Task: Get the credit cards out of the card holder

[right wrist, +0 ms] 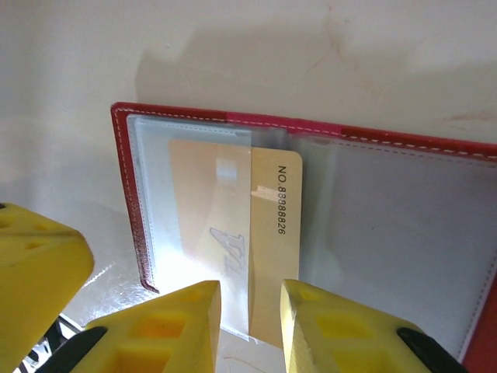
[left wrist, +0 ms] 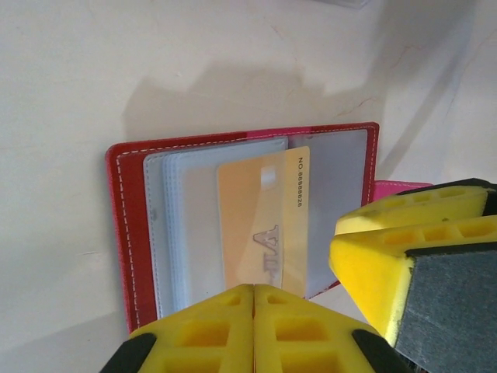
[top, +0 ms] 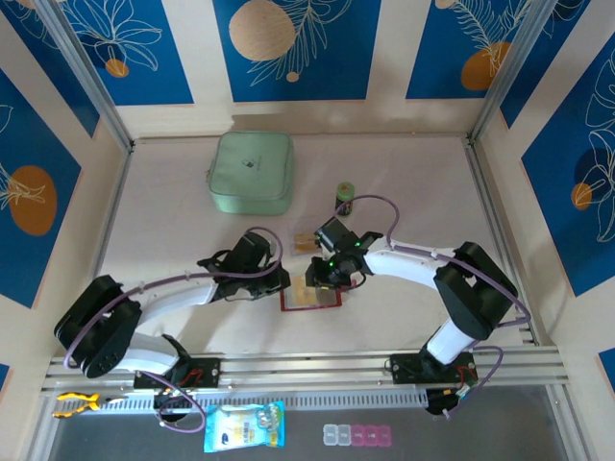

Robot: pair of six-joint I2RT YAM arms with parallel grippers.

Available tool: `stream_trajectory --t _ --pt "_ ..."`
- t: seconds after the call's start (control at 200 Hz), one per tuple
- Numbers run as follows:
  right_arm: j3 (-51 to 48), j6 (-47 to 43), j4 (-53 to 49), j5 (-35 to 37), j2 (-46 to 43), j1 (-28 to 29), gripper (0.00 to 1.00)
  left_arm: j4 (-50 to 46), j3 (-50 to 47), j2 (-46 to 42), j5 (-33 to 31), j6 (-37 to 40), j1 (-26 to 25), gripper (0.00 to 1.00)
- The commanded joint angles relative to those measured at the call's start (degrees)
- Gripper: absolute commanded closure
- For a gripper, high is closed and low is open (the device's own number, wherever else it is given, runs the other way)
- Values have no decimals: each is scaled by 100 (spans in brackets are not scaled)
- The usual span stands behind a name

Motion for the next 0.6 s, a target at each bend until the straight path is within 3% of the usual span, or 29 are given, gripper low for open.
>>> stream_trajectory --t 0.0,0.16,0.595 --pt "-131 5 66 -256 -199 -123 72 53 199 272 127 119 -21 95" --pt "-314 74 262 -489 -309 -307 73 160 461 723 244 151 -192 100" --pt "-551 91 610 -877 -189 -464 74 27 370 994 53 230 -276 100"
